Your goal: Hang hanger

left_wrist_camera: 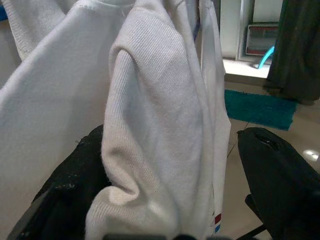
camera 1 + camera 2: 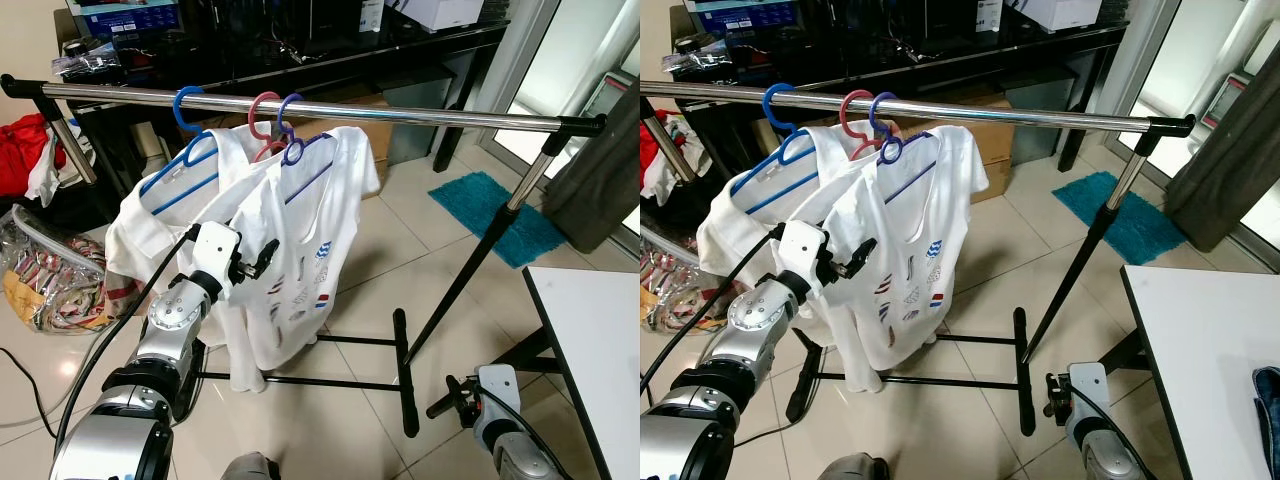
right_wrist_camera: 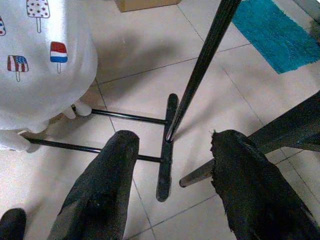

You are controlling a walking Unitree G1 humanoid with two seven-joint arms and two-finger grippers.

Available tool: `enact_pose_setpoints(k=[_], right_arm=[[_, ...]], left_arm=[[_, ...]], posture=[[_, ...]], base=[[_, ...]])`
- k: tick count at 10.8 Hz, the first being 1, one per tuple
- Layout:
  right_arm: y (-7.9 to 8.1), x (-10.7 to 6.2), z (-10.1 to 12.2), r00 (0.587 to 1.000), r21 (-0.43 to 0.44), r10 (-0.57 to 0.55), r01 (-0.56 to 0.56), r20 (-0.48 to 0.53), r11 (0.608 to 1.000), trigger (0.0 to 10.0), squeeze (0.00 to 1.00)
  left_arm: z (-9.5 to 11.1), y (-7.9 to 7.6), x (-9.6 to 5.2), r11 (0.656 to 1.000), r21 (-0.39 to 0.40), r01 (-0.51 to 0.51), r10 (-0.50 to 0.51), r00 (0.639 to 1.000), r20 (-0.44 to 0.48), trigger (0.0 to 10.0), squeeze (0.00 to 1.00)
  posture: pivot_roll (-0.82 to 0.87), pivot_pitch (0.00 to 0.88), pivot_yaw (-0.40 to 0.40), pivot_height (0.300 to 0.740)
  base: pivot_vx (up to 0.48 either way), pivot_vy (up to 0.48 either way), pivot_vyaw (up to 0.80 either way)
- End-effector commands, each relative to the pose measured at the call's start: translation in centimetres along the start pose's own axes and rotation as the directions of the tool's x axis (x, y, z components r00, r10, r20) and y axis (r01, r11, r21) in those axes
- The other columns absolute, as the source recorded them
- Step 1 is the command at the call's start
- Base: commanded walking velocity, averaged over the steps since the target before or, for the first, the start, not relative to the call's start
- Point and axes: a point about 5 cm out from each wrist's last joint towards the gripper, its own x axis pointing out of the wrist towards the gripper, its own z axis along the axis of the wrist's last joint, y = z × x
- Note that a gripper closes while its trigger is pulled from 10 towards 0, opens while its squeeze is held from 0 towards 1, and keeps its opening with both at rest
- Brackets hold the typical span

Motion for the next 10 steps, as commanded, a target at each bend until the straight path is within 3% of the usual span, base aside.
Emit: enact_pose_setpoints(k=[1,3,5,6,7,8,9,10], right_arm=[[0.0,0.1,0.4,1.0,0.005,0.016,-0.016,0.021,1.0,10.0,0.0],[2.0,0.4,2.0,0.972,-0.045,0.191,-0.186,0.139,0.981,10.0,0.0],[2.6,1.1,4.2,0.94,-0.014,0.221,-0.225,0.259,0.974,9.9,0.0],[2.9,1.2,5.2,0.916,-0.011,0.251,-0.261,0.314,0.965,7.1,0.0],[3.3,1.2,6.3,0.879,-0.011,0.287,-0.306,0.38,0.952,1.1,0.0],[3.4,1.2,7.1,0.854,-0.011,0.303,-0.33,0.422,0.944,0.0,0.0],[3.7,1.2,8.2,0.821,-0.012,0.32,-0.357,0.472,0.934,9.8,0.0],[3.9,1.1,8.7,0.803,-0.019,0.335,-0.374,0.493,0.927,10.0,0.0]], left_arm=[[0.4,0.1,0.4,1.0,0.018,0.005,-0.005,1.0,-0.005,10.0,0.0],[0.3,0.3,0.4,1.0,0.025,-0.004,0.005,1.0,-0.014,10.0,0.0],[0.3,0.3,0.4,1.0,0.028,-0.007,0.008,1.0,-0.016,10.0,0.0],[0.3,0.3,0.4,1.0,0.03,-0.007,0.008,1.0,-0.017,10.0,0.0],[0.4,0.4,0.5,0.999,0.033,-0.008,0.009,1.0,-0.019,10.0,0.0],[0.4,0.4,0.5,0.999,0.035,-0.008,0.009,1.0,-0.02,10.0,0.0],[0.4,0.4,0.5,0.999,0.034,-0.005,0.005,1.0,-0.022,4.0,0.0],[0.4,0.4,0.5,1.0,0.027,0.003,-0.002,1.0,-0.021,0.0,0.0]], posture=[[0.16,0.02,-0.012,0.74],[0.16,0.016,-0.012,0.74],[0.16,0.015,-0.011,0.74],[0.16,0.012,-0.007,0.74],[0.15,0.01,-0.004,0.74],[0.15,0.01,-0.004,0.74],[0.15,0.01,-0.001,0.74],[0.15,0.011,-0.002,0.74]], base=[[0.0,0.0,0.0],[0.0,0.0,0.0],[0.0,0.0,0.0],[0.0,0.0,0.0],[0.0,0.0,0.0],[0.0,0.0,0.0],[0.0,0.0,0.0],[0.0,0.0,0.0]])
